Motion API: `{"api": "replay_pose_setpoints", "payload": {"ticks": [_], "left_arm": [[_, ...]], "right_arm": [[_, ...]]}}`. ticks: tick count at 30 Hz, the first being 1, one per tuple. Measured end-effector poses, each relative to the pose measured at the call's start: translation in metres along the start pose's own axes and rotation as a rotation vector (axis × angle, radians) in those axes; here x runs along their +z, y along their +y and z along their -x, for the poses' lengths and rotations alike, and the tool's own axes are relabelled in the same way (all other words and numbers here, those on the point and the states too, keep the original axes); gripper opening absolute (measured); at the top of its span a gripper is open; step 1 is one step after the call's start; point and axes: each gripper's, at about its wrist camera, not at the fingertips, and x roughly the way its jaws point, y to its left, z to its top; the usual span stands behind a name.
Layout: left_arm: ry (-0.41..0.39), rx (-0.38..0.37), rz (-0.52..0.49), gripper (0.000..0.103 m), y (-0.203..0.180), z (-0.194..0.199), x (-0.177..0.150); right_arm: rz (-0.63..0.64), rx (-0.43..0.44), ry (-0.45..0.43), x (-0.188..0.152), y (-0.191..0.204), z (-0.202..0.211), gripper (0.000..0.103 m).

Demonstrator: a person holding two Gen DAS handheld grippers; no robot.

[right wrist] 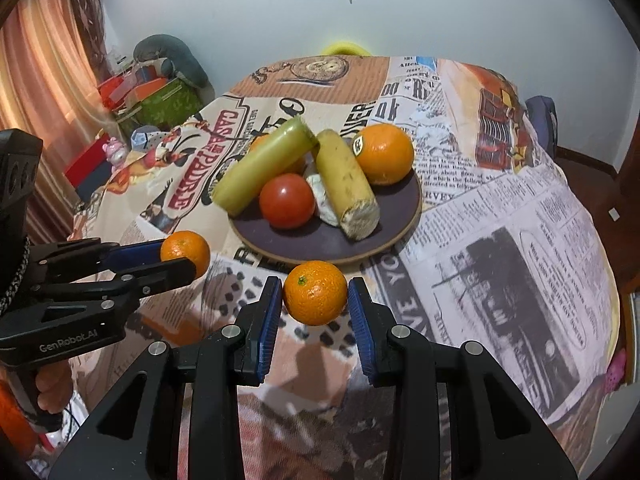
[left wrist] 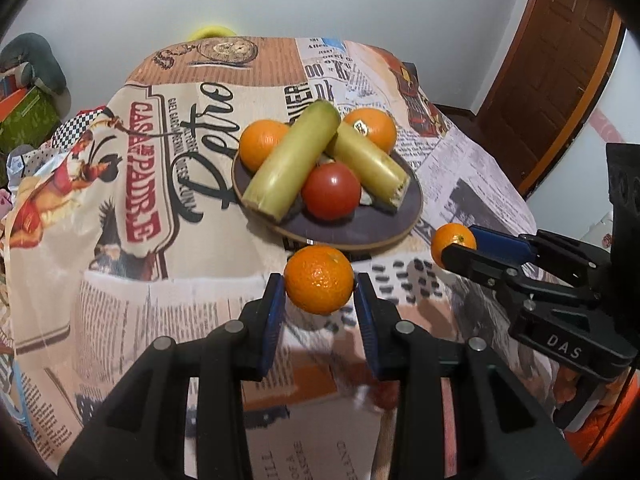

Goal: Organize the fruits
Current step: 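Carry both mandarins to the plate and set them beside the tomato, then open both tools and pull them back from the plate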

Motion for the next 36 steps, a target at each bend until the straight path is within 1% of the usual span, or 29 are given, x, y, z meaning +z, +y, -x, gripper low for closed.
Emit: {"api": "replay_pose_setpoints", "payload": {"ticks": [8,16,30,34,36], "left_arm": [[-0.014,0.005,-0.014,0.035,-0.003,-0.016,0.016],[-0.019,-0.001,0.008,0.035,0.003,-0.032,0.029],[-0.010,0.001,-0.009,0.036,0.001,-0.042,0.032],[-0.011,-0.006,-0.004,0.042,0.003,-0.041,0.033],[-0.018,-0.006,-0.004,0.043,0.003,-0.038,0.033]], "right_arm": [[0.014,0.007,0.012,0.011,-0.003,-0.022,0.032],[0.022,0.021,0.023,0.020,-0.006,-0.038,0.031],[0.021,0.035,0.028,0.022,-0.008,-0.049,0.032],[0.014,0.033,0.038,0.023,-0.010,-0.050,0.032],[0.007,0.037,0.043,0.022,-0.011,-0.049,0.032]]}}
